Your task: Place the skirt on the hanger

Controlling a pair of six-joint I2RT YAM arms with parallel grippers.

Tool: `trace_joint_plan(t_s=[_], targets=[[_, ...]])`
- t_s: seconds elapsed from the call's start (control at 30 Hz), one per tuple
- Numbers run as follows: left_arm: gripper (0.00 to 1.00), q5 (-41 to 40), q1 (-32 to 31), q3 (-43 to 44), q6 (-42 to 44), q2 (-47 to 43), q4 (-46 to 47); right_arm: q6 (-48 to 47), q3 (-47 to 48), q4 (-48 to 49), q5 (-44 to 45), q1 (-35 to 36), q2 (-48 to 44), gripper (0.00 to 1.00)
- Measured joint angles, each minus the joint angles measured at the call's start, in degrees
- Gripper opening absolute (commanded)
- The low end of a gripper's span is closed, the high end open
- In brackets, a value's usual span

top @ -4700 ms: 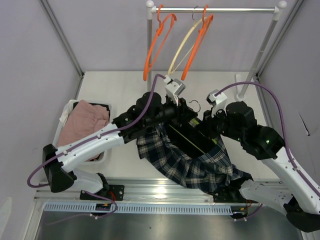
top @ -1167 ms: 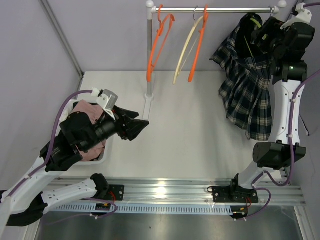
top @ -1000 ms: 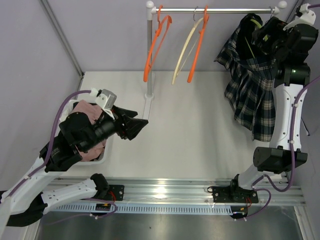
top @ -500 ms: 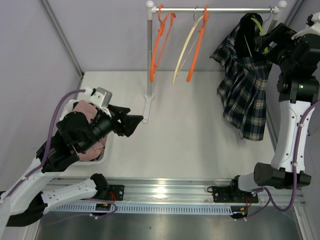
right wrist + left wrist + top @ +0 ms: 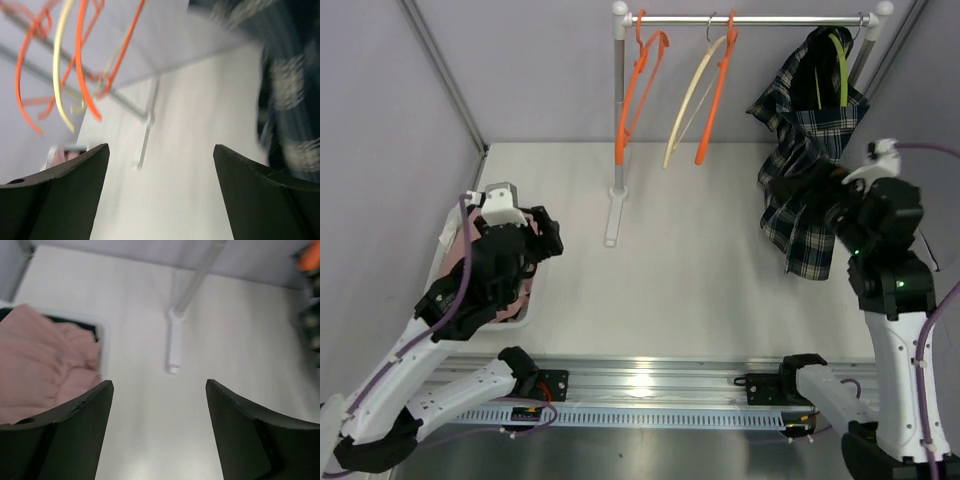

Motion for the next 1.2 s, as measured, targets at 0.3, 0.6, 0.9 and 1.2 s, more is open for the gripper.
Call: trace_joint_plan(t_s=[0.3, 0.6, 0.9, 1.2], targets=[[0.74, 2.05, 20.04, -15.04, -4.09, 3.52, -0.17, 4.37, -17.18, -3.26, 18.71, 37.88, -5.64, 0.75], [0.75, -2.03, 22.14, -20.41, -5.84, 11.19, 2.93, 8.02, -23.12, -2.25, 26.62, 45.05, -10.43, 0.7], [0.75, -6.16, 24.46, -20.52, -6.36, 17.2, 5.16, 10.43, -28.17, -0.92, 27.08, 46.73, -11.45, 0.7], [0.68, -9.2, 26.82, -20.96, -8.59, 20.5, 5.03, 11.63, -31.54, 1.51, 27.06, 46.88, -13.33, 0.7]])
